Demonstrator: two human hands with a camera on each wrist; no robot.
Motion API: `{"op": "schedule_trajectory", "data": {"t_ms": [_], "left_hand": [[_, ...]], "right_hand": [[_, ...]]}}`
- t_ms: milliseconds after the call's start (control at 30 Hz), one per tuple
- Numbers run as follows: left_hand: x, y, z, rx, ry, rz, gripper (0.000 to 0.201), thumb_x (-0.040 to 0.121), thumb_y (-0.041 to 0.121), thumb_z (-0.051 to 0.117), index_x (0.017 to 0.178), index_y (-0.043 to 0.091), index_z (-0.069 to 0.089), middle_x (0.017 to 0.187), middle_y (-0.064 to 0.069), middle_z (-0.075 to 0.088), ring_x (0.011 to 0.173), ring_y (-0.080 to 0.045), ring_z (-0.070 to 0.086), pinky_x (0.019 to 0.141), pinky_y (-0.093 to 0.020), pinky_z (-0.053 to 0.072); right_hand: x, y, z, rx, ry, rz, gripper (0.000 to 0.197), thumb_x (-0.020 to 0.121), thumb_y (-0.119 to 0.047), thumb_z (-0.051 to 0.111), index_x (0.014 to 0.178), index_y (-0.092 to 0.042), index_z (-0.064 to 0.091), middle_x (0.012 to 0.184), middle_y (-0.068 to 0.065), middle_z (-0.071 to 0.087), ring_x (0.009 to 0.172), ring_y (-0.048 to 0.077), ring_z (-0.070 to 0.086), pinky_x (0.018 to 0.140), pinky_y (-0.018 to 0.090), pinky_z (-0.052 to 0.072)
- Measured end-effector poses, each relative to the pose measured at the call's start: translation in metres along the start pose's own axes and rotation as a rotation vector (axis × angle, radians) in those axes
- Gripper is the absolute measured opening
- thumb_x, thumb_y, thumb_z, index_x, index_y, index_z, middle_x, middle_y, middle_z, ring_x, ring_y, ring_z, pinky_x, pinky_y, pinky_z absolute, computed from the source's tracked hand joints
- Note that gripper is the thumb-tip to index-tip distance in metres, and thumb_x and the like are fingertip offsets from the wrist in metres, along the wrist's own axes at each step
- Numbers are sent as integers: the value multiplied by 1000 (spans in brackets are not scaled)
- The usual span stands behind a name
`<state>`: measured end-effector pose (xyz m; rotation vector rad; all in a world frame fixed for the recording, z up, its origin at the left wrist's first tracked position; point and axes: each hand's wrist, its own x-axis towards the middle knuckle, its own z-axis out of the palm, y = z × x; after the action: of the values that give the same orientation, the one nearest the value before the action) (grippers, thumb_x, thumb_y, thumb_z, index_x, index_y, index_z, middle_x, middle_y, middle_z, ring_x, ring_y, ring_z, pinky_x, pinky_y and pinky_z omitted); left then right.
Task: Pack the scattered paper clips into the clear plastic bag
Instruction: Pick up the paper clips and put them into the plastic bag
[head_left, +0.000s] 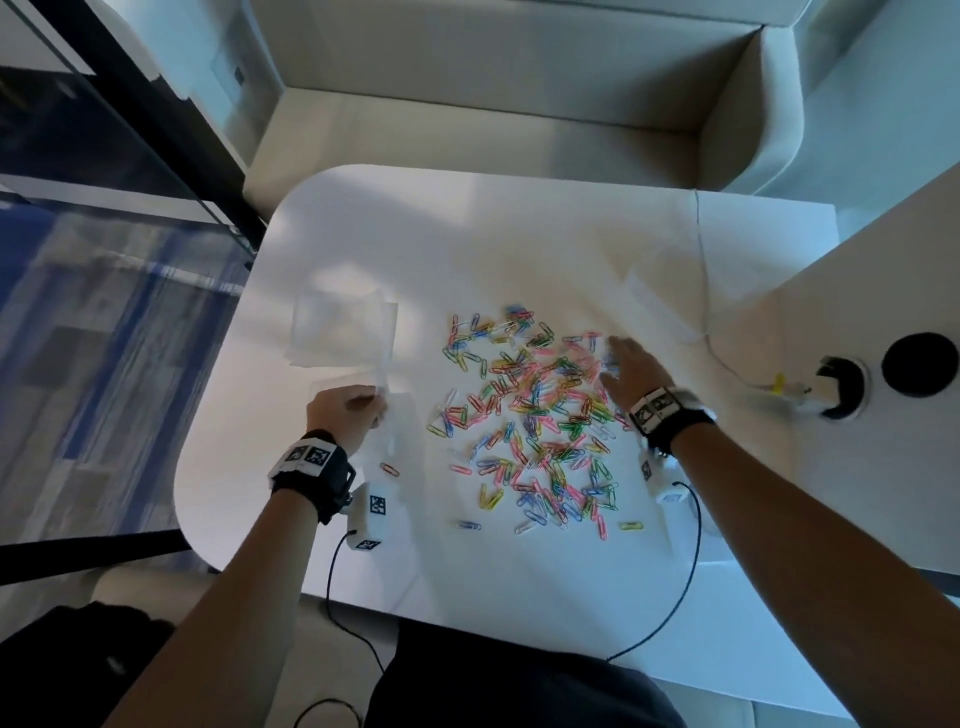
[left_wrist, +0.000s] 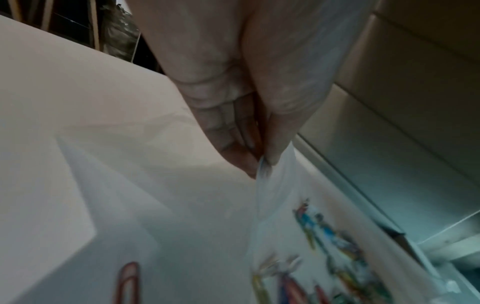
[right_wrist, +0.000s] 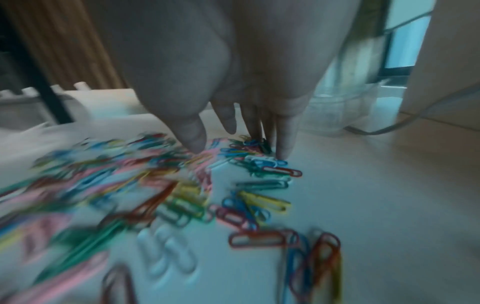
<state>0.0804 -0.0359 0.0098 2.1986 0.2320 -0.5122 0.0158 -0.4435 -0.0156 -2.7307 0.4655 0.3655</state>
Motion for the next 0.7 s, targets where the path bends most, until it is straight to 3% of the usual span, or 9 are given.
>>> {"op": "schedule_trajectory", "data": {"t_ms": [67, 133, 200, 267, 333, 467, 600, 633, 700], "left_hand": [[-5, 10, -2, -101, 34, 35, 13, 86, 14, 67, 78, 17, 77, 71, -8, 75, 62, -18, 68, 71, -30, 61], [-10, 18, -1, -102, 58, 46, 9, 91, 16, 68, 96, 19, 75, 74, -9, 74, 59, -21, 67, 56, -29, 61], [-12, 17, 0, -75, 80, 30, 12, 93, 19, 66, 102, 16, 74, 71, -9, 72, 52, -19, 63, 47, -28, 57], [-15, 14, 5, -91, 65, 2, 16, 94, 18, 65, 105, 11, 74, 70, -10, 71, 50, -18, 62, 47, -29, 58], [-19, 13, 11, -116, 24, -9, 18, 94, 14, 64, 108, 9, 74, 73, -11, 72, 52, -18, 64, 50, -31, 60], [-29, 19, 24, -181, -95, -39, 27, 92, 4, 63, 119, 6, 69, 81, -15, 74, 61, -24, 70, 62, -39, 64], [-33, 30, 35, -214, -185, -59, 36, 87, -2, 64, 123, 2, 67, 84, -15, 76, 69, -25, 75, 74, -45, 64], [-34, 34, 38, -213, -199, -52, 37, 87, -3, 64, 124, 2, 66, 85, -16, 76, 70, -25, 76, 77, -46, 64], [-37, 46, 44, -189, -226, -21, 39, 86, -2, 64, 125, 2, 66, 89, -16, 76, 72, -26, 77, 79, -45, 64]], "right_hand": [[-16, -1, 11, -96, -30, -112, 71, 90, -29, 58, 149, -14, 21, 153, 11, 29, 139, 29, 34, 112, 41, 34], [-27, -2, 20, -196, -110, -105, 74, 92, -36, 56, 151, -18, 17, 158, 9, 18, 143, 31, 25, 114, 43, 30], [-35, -7, 24, -210, -96, -80, 65, 92, -32, 57, 148, -16, 27, 154, 12, 27, 136, 32, 34, 108, 42, 40], [-39, -14, 29, -240, -19, -101, 47, 92, -18, 58, 137, -14, 45, 138, 11, 46, 117, 29, 49, 93, 37, 51], [-43, -23, 31, -251, 23, -125, 32, 90, -6, 57, 122, -14, 58, 120, 9, 57, 103, 26, 55, 83, 33, 53], [-42, -33, 16, -139, 16, -38, 20, 95, -14, 52, 104, -9, 70, 100, 9, 64, 90, 28, 64, 76, 32, 51], [-43, -14, 2, 305, 108, 244, 21, 86, -27, 69, 100, -12, 76, 95, 7, 75, 88, 21, 69, 86, 23, 49], [-47, -8, 0, 488, 138, 349, 23, 81, -26, 74, 100, -12, 76, 93, 7, 76, 85, 18, 70, 88, 21, 49], [-61, -9, -8, 1039, 118, 521, 30, 78, -17, 77, 105, -5, 73, 91, 10, 75, 80, 18, 72, 90, 27, 54]]}}
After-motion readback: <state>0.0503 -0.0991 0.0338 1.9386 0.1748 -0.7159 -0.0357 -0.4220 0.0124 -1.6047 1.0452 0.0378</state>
